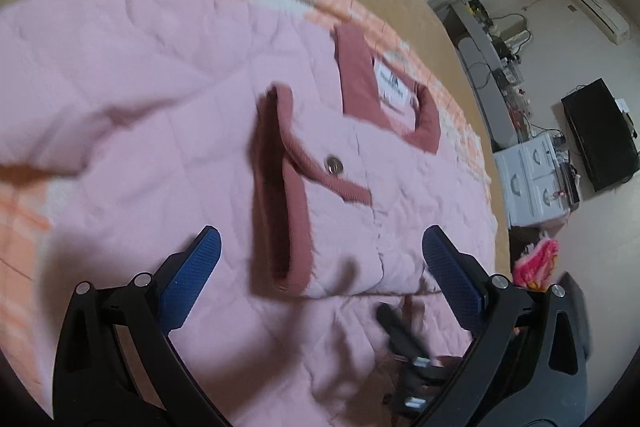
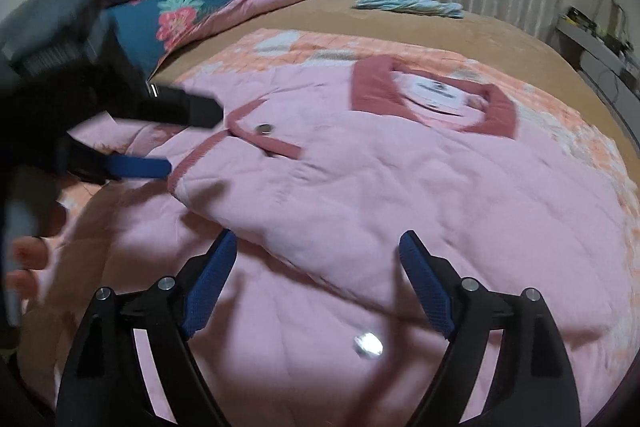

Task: Fold large clothes
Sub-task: 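Grasp the jacket's front edge with the left tool and fold it inward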

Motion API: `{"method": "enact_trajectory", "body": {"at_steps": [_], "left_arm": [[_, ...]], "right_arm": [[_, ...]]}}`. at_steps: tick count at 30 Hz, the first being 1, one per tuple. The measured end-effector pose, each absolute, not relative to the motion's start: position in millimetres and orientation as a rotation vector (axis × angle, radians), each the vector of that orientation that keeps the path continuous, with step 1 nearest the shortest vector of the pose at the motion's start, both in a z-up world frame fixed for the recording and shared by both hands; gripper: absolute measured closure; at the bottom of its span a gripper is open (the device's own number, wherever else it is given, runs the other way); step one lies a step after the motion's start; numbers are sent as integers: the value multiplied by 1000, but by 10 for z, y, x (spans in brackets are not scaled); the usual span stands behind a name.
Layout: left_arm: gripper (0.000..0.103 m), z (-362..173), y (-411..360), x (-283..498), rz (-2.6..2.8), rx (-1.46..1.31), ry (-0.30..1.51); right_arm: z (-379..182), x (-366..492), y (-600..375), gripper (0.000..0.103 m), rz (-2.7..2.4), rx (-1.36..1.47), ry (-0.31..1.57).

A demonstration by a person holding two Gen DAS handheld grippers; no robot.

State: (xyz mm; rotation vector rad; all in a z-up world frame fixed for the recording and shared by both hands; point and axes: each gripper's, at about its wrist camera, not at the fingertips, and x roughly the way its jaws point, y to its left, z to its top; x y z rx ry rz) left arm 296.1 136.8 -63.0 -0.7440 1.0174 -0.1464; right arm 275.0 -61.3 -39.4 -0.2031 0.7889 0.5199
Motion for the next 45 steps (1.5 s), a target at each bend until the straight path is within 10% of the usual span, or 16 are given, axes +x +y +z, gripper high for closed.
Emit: {"method": "enact_trajectory", "body": {"at_steps": [3,8,15,22,32,45], "left_arm": [[12,-761,1262,2967,-148,-762,1038],[56,-788,1069,3035,-120,-682,1051],[85,-570,959,3126,-125,-517,973],[86,-63,1045,3145,-102,-388,832],[84,-671,1178,3163,-17,-339,967],[58,-751,1198,3085,8,-321,972]], "right_arm": [[-329,2711,-940,21,472,-160,794],[-232,2685,-1482,21,369,-88,785],[-151,2738,-2094,21,227,-14,775],[-70,2917,-2499,21,126,30,777],[-338,3288,-2425,21,114,-2,876],[-740,3390,-2474,18,31,8,955]]}}
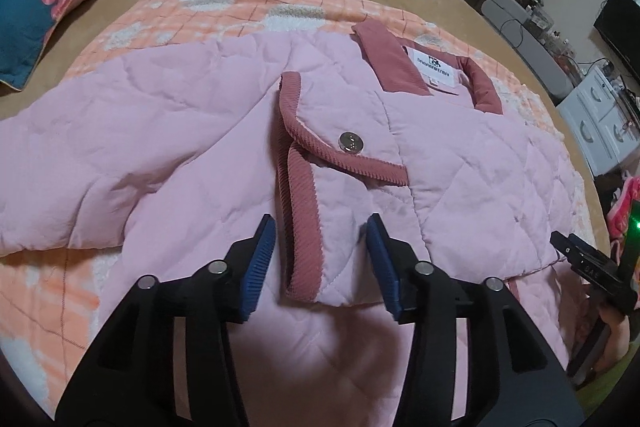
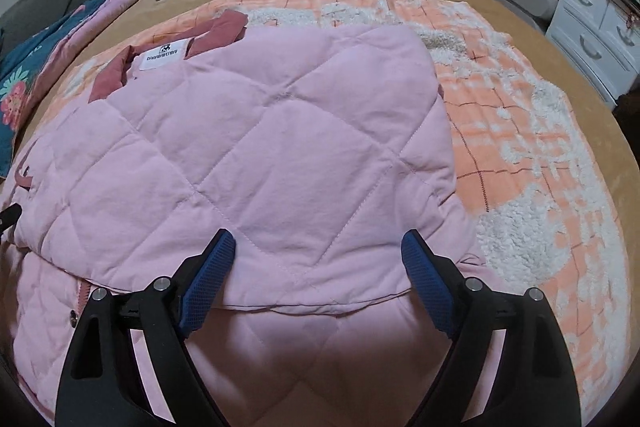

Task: Fold large clothes
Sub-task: 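Grasp the jacket's front edge with the left tool and fold it inward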

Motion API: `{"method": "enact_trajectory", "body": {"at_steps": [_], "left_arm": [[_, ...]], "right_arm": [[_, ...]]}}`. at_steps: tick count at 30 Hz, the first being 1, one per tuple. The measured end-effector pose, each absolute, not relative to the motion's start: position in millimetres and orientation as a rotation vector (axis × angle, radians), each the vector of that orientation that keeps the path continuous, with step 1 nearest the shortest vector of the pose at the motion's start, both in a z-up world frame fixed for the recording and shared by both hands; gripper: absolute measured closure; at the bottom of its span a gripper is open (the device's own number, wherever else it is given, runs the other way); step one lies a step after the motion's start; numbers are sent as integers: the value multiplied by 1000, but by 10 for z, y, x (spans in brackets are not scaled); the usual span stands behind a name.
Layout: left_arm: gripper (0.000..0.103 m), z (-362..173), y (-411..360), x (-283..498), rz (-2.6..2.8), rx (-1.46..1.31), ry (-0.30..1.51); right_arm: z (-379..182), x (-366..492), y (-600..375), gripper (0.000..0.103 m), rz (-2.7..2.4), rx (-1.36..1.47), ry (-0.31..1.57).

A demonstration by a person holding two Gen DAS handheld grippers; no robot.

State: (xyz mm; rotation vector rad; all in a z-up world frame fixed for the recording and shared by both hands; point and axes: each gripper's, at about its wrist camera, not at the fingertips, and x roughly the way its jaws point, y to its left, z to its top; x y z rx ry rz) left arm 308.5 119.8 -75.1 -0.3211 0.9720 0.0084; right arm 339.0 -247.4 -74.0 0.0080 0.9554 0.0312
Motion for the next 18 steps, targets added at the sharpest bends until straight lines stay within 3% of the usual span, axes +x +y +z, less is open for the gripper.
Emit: {"method": "enact_trajectory", "body": {"at_steps": [5,7,8,18], "left_arm": [[31,-612,1202,2989,16,-305,958],[12,-552,1209,2949,27,-297,952],[9,-517,1212,2925,31,-293,951],[9,-224,1398,2650,116,-285,908]], "right_arm": [[-567,3241,-2463,14,68,55,909],[-502,3164,-2421,12,87,70,893],[-475,3134,-2392,10,96,73,887],[-234,2834,-1925,6,167,12,831]]}}
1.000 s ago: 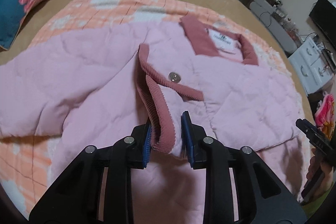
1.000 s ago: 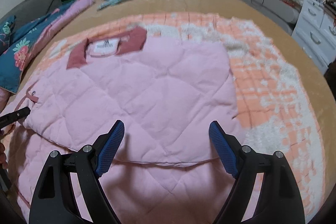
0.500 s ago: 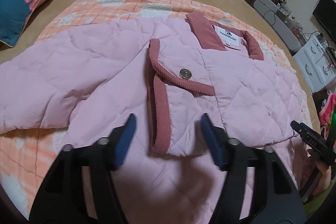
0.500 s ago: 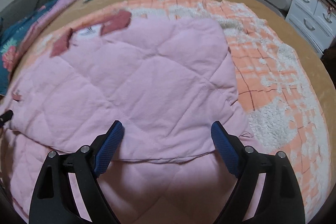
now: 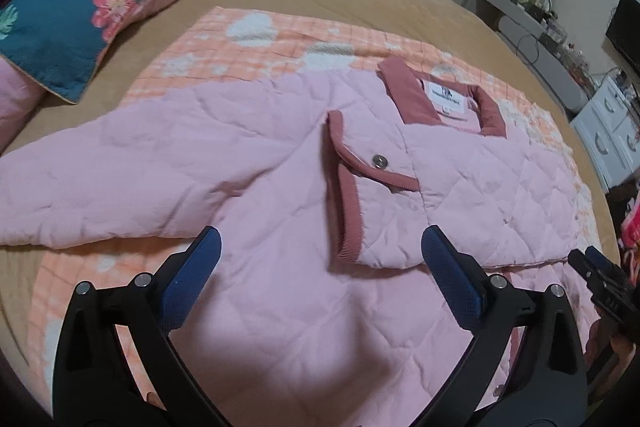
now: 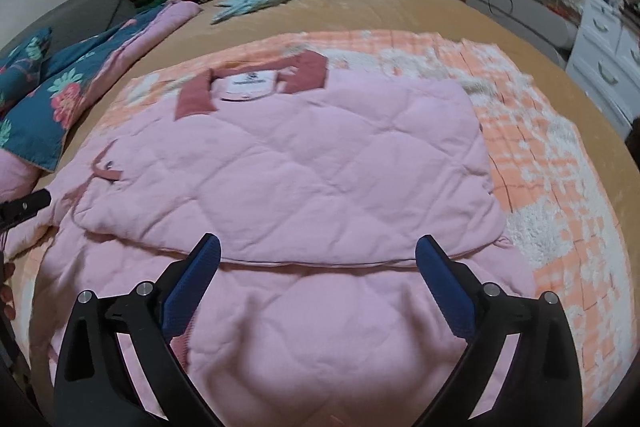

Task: Fold large clothes
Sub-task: 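Grasp the jacket's front edge with the left tool and fold it inward, then move the left tool to the cuff of the other sleeve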

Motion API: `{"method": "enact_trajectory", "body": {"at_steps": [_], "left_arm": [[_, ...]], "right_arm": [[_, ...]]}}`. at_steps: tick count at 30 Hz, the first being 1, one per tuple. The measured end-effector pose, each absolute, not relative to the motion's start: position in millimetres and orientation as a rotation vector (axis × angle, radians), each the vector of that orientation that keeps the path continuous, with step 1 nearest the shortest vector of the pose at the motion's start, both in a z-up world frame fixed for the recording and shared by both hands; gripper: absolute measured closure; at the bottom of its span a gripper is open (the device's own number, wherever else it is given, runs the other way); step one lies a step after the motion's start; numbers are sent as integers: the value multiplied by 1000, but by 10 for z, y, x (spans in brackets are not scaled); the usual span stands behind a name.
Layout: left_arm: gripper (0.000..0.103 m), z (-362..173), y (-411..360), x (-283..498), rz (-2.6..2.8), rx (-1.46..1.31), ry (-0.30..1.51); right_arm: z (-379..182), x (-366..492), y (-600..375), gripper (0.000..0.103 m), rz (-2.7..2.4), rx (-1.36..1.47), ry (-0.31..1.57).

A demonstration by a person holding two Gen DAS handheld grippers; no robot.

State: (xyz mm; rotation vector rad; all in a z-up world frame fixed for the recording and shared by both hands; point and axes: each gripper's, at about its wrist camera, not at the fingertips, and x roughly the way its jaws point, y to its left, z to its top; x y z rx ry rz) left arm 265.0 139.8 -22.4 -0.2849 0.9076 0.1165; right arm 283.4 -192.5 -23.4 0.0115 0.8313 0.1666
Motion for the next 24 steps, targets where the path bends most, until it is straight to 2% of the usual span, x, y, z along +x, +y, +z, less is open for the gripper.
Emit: {"method": "enact_trajectory", "body": {"at_steps": [10,24], "left_arm": [[9,-104,1820,2325,194,-369,865],[9,-225,2601,1908,385,-458,847]], "right_arm": [[97,2625,-1476,5,231,-34,760],[307,2449,-621,5,345,-127,712]]}}
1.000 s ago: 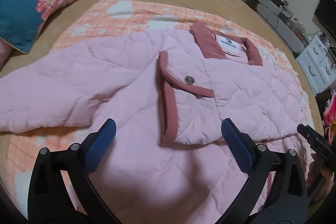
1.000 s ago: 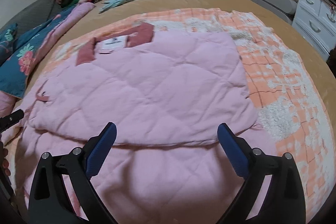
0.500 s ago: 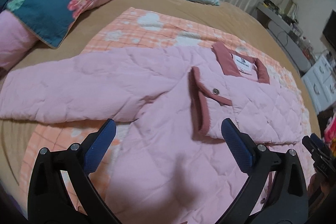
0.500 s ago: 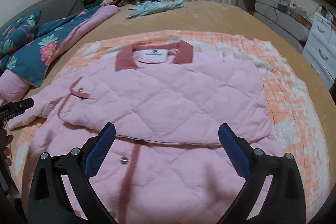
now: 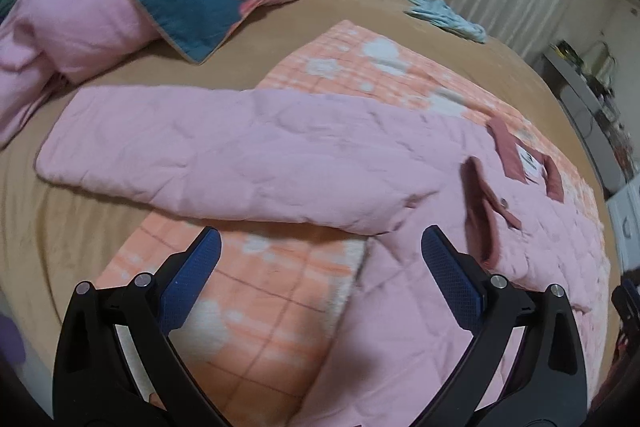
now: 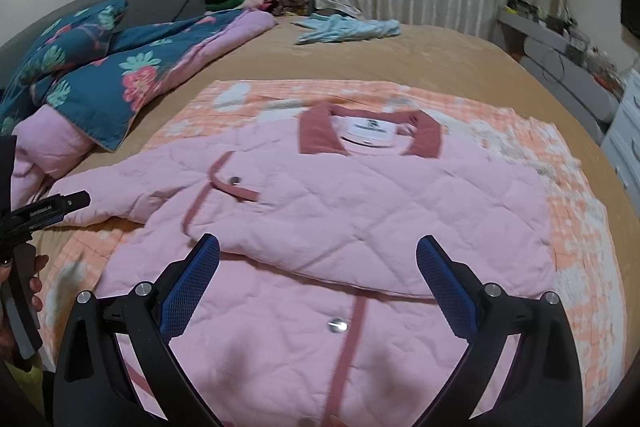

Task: Fold large clothes
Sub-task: 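Move the left tool to the cuff of the other sleeve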

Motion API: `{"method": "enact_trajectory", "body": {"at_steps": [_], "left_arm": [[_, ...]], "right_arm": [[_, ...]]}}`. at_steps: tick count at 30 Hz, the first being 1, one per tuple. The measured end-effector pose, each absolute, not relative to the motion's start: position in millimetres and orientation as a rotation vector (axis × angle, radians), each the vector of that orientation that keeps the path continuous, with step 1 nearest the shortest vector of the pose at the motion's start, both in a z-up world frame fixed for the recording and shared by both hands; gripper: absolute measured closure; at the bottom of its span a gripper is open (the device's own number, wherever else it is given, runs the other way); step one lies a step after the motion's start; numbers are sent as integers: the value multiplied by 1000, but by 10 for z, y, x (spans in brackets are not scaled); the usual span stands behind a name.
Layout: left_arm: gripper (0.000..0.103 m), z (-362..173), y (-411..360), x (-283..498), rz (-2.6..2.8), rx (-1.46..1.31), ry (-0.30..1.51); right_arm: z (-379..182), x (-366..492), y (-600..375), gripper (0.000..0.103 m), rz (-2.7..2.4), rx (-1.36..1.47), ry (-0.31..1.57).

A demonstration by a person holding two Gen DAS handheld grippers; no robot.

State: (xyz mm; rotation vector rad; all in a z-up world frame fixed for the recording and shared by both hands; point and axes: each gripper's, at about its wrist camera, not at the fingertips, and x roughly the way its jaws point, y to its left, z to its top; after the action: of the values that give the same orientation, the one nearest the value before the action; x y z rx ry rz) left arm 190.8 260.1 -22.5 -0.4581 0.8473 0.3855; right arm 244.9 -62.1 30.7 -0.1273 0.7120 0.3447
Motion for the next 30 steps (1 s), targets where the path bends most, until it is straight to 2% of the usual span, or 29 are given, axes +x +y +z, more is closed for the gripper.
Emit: {"method": "enact_trajectory", "body": {"at_steps": [19,30], "left_arm": [[9,-458,3430,1586,575,-594,797],[9,-711,3847,1532,693,-648,805]], "right_arm": [[183,2323,765,5,542,-281,728],[-3,2382,1251,5,600,-318,763]]}}
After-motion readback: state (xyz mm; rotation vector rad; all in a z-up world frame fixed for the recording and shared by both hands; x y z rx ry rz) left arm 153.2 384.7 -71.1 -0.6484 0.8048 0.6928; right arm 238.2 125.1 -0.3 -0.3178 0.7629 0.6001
